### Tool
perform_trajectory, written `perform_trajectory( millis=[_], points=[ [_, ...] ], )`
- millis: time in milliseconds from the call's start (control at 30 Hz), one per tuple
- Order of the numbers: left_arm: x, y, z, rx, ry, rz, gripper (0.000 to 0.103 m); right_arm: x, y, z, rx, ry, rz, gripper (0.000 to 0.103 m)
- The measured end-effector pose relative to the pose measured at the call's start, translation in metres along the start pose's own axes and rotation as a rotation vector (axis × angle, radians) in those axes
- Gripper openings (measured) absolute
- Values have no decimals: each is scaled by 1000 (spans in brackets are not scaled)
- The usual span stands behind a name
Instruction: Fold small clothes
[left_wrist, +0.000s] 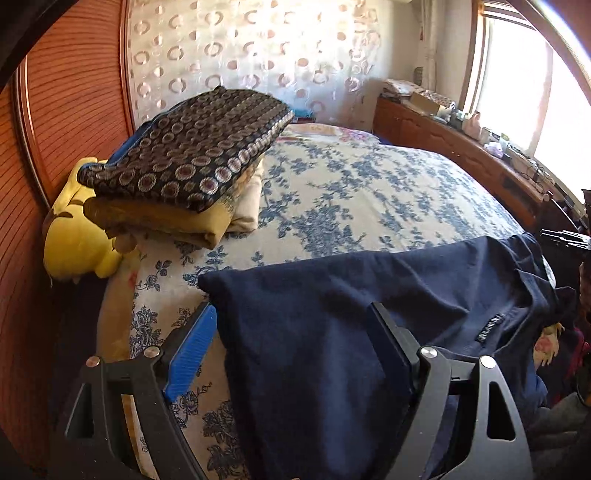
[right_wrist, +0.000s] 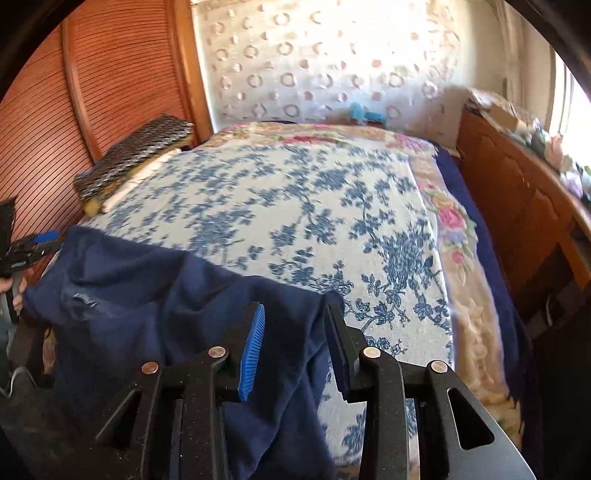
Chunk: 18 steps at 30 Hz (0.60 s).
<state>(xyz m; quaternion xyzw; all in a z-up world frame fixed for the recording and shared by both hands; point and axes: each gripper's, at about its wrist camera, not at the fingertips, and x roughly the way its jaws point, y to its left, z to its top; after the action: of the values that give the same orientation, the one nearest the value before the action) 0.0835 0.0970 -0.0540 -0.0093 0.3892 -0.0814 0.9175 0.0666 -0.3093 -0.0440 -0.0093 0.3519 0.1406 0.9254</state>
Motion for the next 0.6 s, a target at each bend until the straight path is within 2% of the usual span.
perform_trajectory(
  millis=[233,367,433,533,600],
  points=[
    [2,2,-5,7,15,13,83,30,-12,8,68,42,-27,35],
    [3,0,-8,9,16,6,83,45,-16,9,84,45,-15,35],
    [4,0,-10,8,19,5,83,49,-16,10,87,38,9,13],
    [6,2,-12,0,28,10,83,42,-11,10,70,2,42,10],
    [8,5,-14,-5,38,19,83,18,-11,6,63,-90,49,9]
  ],
)
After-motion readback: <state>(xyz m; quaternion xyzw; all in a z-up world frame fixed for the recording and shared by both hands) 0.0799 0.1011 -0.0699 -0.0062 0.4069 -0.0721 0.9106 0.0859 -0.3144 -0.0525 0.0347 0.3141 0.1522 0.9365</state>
